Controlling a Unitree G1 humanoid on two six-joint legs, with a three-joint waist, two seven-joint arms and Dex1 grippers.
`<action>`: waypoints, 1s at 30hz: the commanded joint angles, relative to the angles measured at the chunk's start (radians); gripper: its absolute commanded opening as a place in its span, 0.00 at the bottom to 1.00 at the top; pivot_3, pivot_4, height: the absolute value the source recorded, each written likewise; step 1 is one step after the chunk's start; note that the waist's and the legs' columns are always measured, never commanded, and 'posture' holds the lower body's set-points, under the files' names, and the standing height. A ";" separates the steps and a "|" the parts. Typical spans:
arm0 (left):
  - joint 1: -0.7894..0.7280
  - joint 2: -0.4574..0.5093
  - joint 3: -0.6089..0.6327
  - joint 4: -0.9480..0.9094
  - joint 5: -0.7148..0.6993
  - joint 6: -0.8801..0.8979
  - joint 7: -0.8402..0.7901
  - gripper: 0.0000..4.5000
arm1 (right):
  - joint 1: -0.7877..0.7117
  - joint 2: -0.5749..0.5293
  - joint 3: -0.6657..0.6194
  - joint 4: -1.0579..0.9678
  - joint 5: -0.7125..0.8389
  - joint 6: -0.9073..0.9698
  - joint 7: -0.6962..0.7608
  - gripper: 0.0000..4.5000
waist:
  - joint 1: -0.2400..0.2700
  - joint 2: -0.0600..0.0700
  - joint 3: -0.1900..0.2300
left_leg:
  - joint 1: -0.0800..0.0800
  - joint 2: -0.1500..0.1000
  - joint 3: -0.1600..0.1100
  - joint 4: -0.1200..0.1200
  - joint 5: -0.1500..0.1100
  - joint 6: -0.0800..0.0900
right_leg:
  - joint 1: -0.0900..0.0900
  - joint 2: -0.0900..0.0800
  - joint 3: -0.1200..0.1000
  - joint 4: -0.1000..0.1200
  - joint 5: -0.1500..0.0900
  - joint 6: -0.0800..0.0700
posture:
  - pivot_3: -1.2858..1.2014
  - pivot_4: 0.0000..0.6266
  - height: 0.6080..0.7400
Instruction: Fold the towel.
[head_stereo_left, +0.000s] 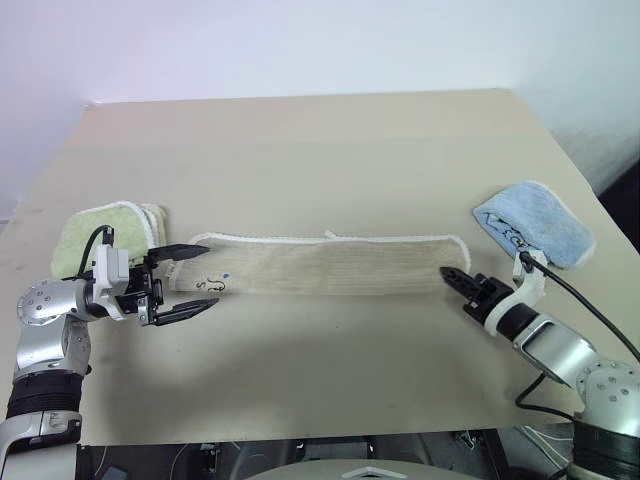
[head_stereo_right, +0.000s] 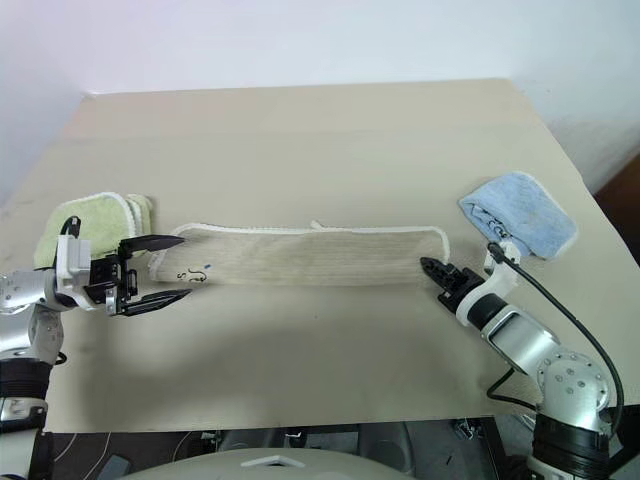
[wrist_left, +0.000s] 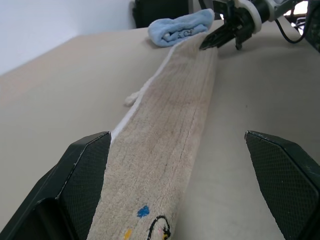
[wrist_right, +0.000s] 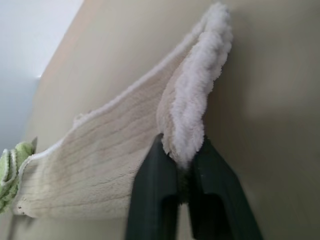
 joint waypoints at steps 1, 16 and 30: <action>-0.005 0.003 0.021 0.000 0.004 -0.019 0.001 1.00 | -0.068 -0.044 0.018 -0.057 0.004 -0.013 0.101 0.01 | 0.000 0.000 0.000 | 0.000 0.000 0.000 0.000 0.000 0.000 | 0.000 0.000 0.000 0.000 0.000 0.000 | 0.52 0.24 0.91; -0.006 0.008 0.023 0.004 0.013 -0.030 0.009 1.00 | -0.295 -0.100 0.290 -0.025 -0.028 0.138 0.347 0.01 | 0.000 0.000 0.000 | 0.000 0.001 0.000 -0.013 0.001 0.003 | -0.002 -0.001 -0.001 -0.008 0.002 0.004 | 0.52 0.24 0.91; 0.035 0.022 0.034 -0.046 0.005 -0.012 0.034 1.00 | -0.366 0.029 0.446 0.063 -0.246 0.131 0.417 0.01 | -0.001 0.000 0.000 | 0.000 0.000 0.000 -0.013 0.001 0.003 | -0.003 0.000 -0.001 -0.008 0.003 0.004 | 0.52 0.24 0.91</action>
